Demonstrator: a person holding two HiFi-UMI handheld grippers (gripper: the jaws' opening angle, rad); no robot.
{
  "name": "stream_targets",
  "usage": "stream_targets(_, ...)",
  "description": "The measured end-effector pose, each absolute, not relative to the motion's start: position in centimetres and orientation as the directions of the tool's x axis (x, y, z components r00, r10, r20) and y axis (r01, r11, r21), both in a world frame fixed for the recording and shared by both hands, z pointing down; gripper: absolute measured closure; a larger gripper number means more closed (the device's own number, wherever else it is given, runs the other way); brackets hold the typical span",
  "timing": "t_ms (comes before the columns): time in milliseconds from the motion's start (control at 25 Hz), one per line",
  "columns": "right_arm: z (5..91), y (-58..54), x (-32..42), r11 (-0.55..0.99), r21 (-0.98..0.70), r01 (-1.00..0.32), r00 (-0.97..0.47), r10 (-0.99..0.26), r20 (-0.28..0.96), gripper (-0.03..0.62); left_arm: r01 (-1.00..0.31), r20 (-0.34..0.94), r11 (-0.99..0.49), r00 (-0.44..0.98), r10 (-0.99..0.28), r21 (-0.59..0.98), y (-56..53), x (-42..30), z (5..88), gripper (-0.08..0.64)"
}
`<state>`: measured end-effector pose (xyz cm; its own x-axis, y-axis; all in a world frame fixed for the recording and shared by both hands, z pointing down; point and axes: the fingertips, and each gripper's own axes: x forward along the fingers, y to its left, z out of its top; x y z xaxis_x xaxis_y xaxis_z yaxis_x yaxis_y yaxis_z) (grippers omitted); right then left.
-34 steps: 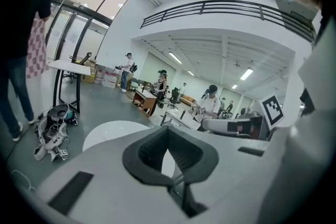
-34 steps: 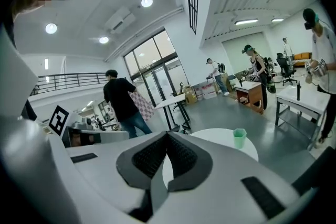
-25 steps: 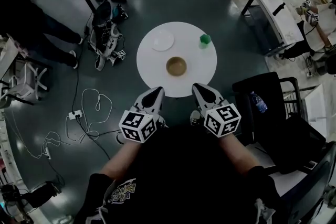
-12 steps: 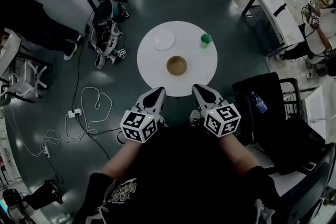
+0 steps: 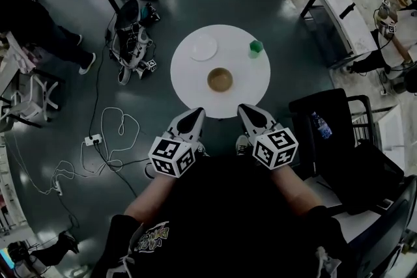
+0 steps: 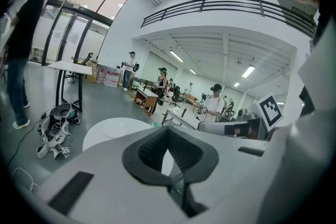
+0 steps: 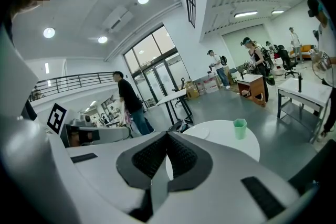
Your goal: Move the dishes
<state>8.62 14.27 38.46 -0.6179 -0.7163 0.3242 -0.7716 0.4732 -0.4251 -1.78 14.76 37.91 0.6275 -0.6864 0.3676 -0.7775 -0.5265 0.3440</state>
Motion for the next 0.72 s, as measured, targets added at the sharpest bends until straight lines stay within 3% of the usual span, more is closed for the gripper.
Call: stream_targets(720,37.89,14.83,8.51,0.479,-0.414,-0.774,-0.616,-0.721,0.317,0.571,-0.767,0.353,-0.545,0.641,-0.682,0.339,15.20,-1.60,37.29,0.554)
